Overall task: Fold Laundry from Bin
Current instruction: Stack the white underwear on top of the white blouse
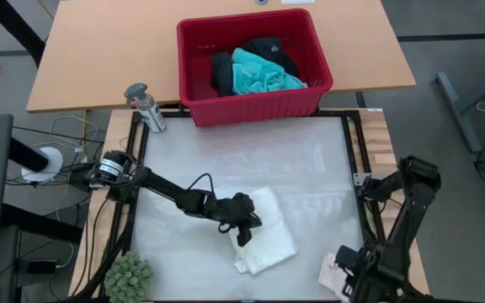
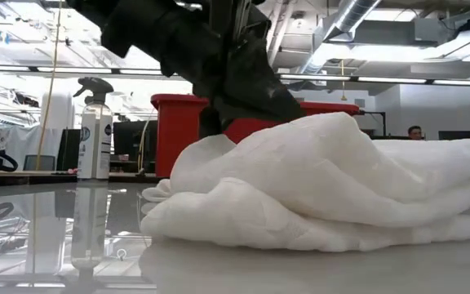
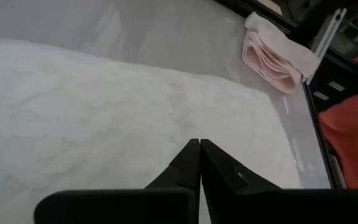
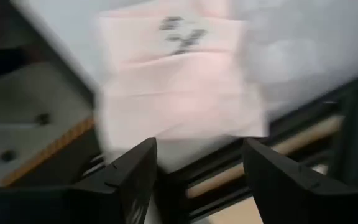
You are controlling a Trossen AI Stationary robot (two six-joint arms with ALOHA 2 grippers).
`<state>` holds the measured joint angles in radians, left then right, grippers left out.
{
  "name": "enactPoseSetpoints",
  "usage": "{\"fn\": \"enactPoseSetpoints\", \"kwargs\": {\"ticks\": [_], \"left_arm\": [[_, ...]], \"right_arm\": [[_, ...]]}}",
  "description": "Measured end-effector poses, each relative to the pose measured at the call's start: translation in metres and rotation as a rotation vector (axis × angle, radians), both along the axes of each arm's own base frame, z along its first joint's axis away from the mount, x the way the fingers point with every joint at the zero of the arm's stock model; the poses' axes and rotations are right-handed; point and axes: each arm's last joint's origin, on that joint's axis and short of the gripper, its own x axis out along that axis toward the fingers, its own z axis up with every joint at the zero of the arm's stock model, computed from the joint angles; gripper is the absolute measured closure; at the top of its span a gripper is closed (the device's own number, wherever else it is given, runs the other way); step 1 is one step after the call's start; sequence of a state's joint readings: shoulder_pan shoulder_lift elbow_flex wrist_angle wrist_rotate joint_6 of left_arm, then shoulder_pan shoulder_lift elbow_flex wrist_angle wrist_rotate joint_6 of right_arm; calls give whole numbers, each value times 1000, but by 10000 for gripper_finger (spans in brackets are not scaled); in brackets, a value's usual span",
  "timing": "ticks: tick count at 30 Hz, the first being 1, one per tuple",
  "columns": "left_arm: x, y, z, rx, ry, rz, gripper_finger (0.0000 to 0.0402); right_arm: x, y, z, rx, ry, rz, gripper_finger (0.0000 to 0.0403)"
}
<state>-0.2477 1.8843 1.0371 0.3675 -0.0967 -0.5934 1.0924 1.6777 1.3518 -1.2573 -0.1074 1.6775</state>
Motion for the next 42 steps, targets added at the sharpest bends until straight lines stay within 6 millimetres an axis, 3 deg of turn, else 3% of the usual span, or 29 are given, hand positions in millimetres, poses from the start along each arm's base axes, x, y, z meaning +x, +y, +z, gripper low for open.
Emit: {"fn": "enactPoseSetpoints", "kwargs": {"ticks": [4,7,10,16,21,30,37,40,42], "left_arm": [[1,3,1,-39,5,-57,401],[1,3,0,-54,16,-86,401],[1,3,0,-76,20,-124,400],[3,5,4,-125,-7,-190,372],[4,7,4,-121,-8,-174,336],[3,7,4,-124,-3,-184,283],[3,7,5,-187,1,-257,268],[3,10,5,-213,15,-275,268],[4,13,5,-243,20,-291,268]], "right_arm": [[2,-2,-10,-108,-25,29,142],[2,-6,-11,-31,-136,2,142],[-8,-21,-16,37,-206,-21,142],[-29,-57,-32,174,-160,62,142],[-30,-72,-48,198,-180,69,142],[-4,-64,-87,219,-201,172,142],[4,-56,-114,168,-165,268,147],[9,-51,-122,187,-155,257,177],[12,-48,-124,206,-160,246,218]]}}
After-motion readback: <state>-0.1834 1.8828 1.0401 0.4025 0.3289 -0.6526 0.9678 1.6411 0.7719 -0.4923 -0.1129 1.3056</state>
